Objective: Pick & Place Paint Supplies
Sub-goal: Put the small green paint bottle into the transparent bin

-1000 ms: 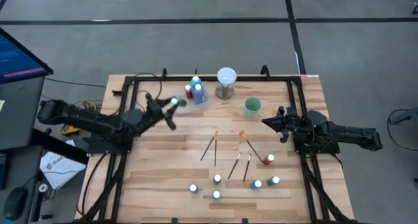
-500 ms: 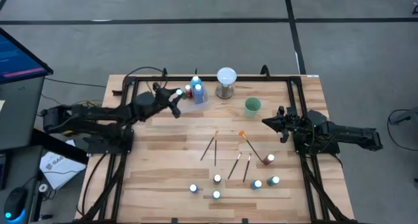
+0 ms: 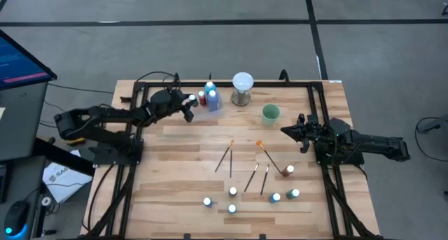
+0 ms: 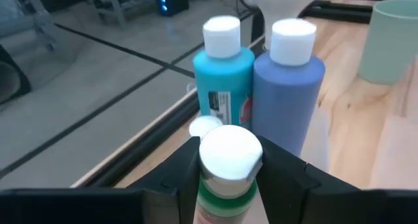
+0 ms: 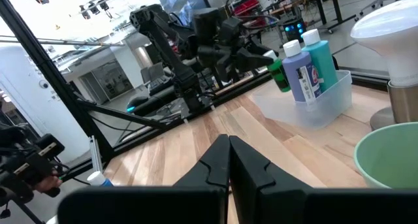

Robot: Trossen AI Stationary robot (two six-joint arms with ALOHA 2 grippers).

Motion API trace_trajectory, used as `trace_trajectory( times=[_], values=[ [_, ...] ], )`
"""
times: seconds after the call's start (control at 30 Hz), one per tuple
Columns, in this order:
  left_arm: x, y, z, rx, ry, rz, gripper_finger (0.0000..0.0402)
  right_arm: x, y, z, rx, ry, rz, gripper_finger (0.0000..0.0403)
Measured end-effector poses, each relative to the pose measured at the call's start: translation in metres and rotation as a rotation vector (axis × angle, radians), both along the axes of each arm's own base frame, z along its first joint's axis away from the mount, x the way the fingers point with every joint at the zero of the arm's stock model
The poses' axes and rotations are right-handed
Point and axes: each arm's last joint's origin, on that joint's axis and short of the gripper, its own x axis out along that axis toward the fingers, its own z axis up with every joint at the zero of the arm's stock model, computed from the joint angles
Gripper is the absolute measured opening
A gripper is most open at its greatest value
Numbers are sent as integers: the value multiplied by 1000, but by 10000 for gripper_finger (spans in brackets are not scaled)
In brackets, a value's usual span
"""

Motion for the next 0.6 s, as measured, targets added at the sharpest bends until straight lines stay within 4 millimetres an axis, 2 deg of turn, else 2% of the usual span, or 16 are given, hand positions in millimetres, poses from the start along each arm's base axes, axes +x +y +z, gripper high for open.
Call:
trace_trajectory(
  times=[0.37, 0.6],
  values=[
    [-1, 16, -12, 7, 11, 12, 128, 0, 0, 0, 0, 0, 0, 0],
    [3, 18, -23, -15, 31, -22, 123, 0, 0, 0, 0, 0, 0, 0]
  ],
)
